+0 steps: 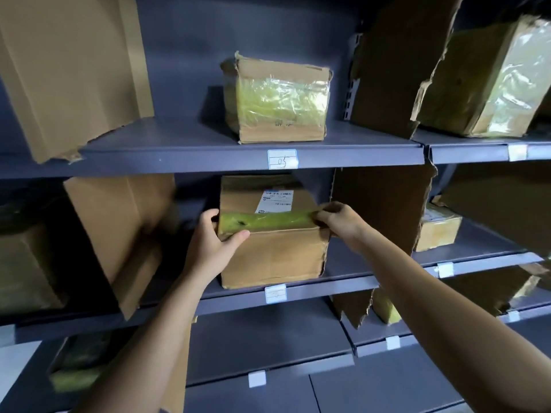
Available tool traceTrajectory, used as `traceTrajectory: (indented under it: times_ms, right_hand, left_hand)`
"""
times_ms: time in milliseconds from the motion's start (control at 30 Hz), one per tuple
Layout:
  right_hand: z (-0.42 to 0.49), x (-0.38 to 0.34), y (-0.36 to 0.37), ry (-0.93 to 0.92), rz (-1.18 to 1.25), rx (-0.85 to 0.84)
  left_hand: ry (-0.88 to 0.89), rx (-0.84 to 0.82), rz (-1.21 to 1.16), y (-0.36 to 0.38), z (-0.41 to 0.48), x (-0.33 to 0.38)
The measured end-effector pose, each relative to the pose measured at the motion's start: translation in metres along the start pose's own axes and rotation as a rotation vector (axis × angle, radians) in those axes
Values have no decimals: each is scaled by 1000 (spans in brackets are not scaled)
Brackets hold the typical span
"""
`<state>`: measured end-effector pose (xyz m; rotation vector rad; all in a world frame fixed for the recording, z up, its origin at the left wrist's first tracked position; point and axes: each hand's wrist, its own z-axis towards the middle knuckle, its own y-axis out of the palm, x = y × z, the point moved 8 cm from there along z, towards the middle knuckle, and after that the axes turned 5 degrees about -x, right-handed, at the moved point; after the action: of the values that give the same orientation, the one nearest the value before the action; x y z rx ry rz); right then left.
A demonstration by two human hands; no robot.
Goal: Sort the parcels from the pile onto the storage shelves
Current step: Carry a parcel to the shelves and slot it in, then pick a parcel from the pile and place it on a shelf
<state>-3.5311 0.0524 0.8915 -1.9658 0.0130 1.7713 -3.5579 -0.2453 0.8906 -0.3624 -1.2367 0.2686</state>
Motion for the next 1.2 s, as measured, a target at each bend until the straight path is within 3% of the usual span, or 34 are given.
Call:
traceTrajectory:
  times_ms: [167, 267, 400, 467, 567, 800, 1033, 1200]
  right_hand:
    - [-17, -6, 7, -8, -335, 88]
    - [-34, -13, 5, -38, -317, 152]
    - [-65, -3, -3, -56, -239, 206]
    - [-84, 9, -6, -35, -186, 177]
    - [-113, 26, -21, -6, -148, 151]
    - [-173, 77, -123, 20, -110, 262]
    - [-295, 153, -311, 39, -35, 504]
    - [-414, 219, -464, 135, -20, 683]
  left_hand:
    - [-73, 8, -1, 8, 6, -3]
    - [-75, 47, 65, 6, -3, 3]
    - [270, 327, 234, 6, -44, 41]
    - [372, 339, 204, 28, -64, 54]
    - [423, 189, 97, 77, -89, 72]
    - [279, -367, -156, 207, -145, 115]
    - [261, -698, -216, 381, -264, 215]
    - [87, -919, -354, 521, -392, 294]
